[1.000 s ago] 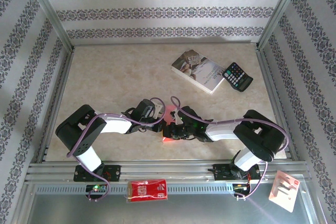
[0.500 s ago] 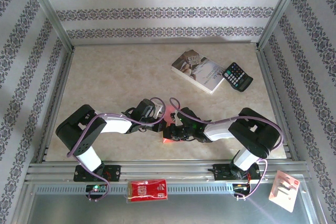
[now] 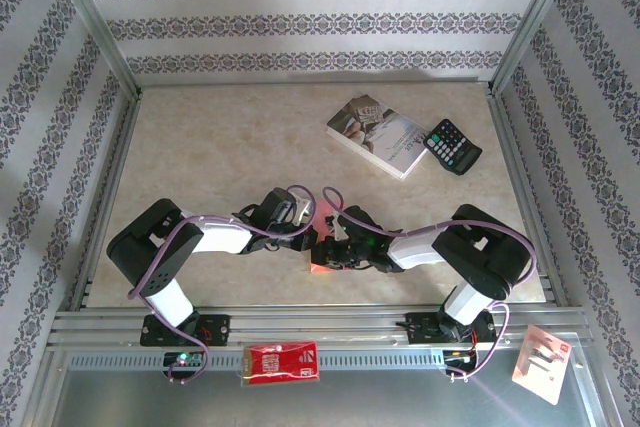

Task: Fold a paper plane with a square sheet of paper (pick it up from the middle)
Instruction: Fold the triangle at the bottom-center of the table.

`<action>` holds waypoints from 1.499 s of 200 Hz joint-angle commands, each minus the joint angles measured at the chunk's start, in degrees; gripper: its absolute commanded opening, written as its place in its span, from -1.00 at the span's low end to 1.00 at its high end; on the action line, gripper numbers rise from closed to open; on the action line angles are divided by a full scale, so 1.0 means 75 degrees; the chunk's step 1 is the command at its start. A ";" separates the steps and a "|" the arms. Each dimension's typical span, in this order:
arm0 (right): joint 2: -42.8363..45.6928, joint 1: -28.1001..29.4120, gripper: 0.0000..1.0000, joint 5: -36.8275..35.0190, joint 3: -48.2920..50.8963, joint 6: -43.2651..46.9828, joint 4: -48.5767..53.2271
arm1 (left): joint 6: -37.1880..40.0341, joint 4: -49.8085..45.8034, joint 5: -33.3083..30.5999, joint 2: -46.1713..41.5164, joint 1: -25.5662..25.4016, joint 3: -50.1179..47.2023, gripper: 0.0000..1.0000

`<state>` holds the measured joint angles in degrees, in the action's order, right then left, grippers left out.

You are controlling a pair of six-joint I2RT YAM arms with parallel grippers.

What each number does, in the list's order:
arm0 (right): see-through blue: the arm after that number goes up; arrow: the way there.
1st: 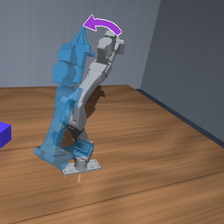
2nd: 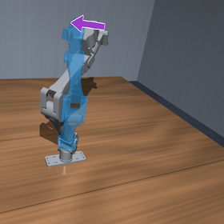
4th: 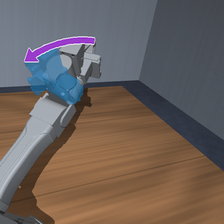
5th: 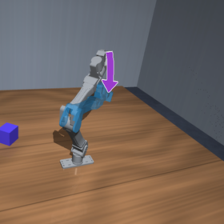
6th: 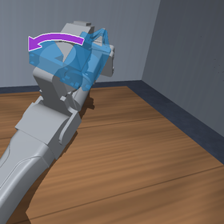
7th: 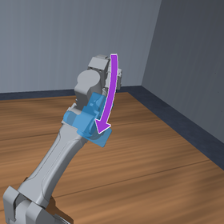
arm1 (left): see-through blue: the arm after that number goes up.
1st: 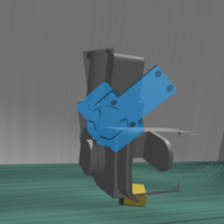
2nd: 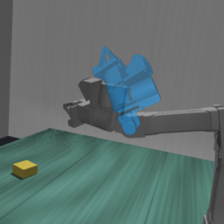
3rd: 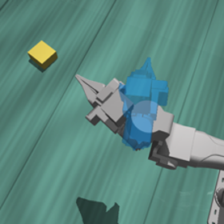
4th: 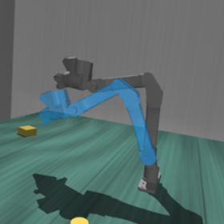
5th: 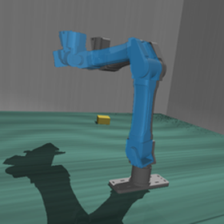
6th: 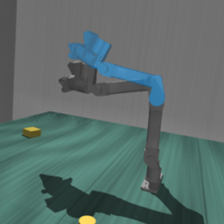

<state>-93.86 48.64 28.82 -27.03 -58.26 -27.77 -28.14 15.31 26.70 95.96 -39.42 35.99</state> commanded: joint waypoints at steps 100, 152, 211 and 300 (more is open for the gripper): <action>0.0290 0.0541 -0.75 -0.0238 0.0385 -0.0216 0.0606 | -0.0054 -0.1217 -0.1169 0.0491 -0.0056 -0.0121 -1.00; 0.0322 0.0707 -0.76 -0.0327 0.0178 -0.0179 0.0999 | -0.0056 -0.1209 -0.1185 0.0517 -0.0048 -0.0116 -1.00; 0.0934 0.0693 -0.77 -0.0340 0.0073 -0.0095 0.1101 | -0.0074 -0.1187 -0.1166 0.0517 -0.0054 -0.0135 -1.00; 0.1180 0.0331 -0.82 -0.1111 0.0013 -0.0127 0.0938 | -0.0174 -0.1068 -0.1003 0.0628 -0.0053 -0.0069 -1.00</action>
<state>-82.48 51.68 21.65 -26.20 -58.83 -20.75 -29.02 14.59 25.26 96.55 -39.75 37.04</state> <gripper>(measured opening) 0.091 0.036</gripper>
